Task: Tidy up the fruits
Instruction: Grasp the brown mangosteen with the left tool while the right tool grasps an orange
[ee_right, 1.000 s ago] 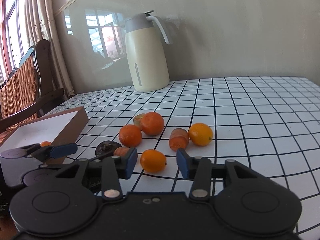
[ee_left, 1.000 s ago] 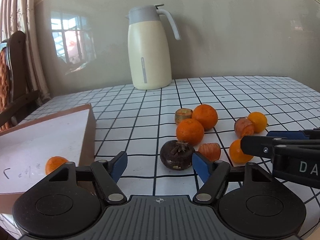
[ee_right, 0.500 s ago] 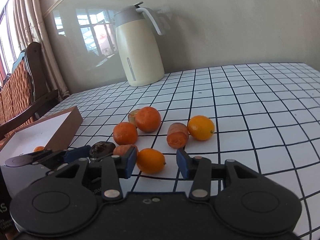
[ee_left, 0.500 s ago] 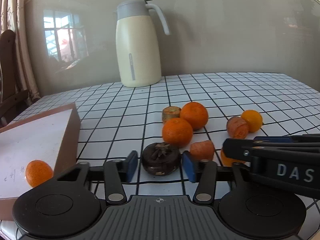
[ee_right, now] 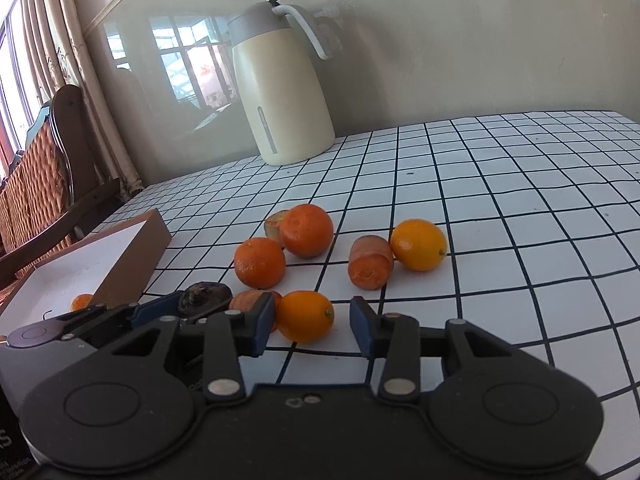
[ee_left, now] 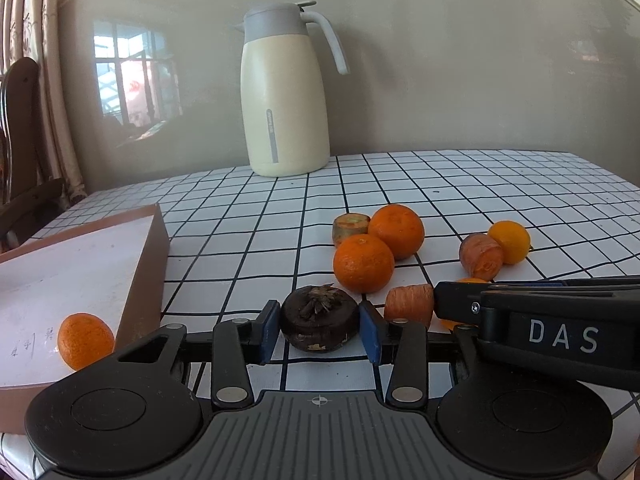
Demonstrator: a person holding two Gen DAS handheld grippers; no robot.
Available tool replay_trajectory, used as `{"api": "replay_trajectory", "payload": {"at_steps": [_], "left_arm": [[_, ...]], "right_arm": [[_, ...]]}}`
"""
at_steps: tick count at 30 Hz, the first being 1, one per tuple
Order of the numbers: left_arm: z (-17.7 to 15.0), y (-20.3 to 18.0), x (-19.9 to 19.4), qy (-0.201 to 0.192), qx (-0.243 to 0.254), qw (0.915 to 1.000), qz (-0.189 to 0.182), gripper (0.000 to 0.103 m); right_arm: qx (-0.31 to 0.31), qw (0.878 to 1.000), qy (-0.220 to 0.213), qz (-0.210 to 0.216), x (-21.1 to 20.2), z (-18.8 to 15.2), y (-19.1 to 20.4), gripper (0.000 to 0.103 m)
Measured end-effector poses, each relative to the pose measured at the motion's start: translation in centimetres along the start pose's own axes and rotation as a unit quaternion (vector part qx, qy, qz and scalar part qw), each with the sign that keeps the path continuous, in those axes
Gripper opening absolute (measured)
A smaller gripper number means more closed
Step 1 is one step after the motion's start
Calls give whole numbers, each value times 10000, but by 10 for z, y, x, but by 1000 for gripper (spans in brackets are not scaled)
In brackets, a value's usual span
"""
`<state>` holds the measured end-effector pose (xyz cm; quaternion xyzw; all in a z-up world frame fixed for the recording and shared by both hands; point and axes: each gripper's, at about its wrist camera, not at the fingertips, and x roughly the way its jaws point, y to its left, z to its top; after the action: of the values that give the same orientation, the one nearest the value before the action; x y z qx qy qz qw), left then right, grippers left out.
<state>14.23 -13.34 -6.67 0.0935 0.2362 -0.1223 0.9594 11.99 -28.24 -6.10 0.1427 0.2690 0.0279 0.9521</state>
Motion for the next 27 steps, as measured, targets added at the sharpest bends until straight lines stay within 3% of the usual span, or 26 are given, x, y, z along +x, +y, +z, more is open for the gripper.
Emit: {"api": "replay_trajectory", "payload": {"at_steps": [4, 17, 27], "left_arm": [[-1, -1, 0, -27, 6, 10000, 65, 42], [-4, -4, -5, -62, 60, 9999, 90, 42], [-7, -4, -8, -137, -47, 9998, 114, 42]], "right_arm": [[-42, 10000, 18, 44, 0, 0, 2, 23], [-328, 9988, -86, -359, -10, -2, 1, 23], [-158, 9996, -35, -229, -11, -3, -4, 22]]}}
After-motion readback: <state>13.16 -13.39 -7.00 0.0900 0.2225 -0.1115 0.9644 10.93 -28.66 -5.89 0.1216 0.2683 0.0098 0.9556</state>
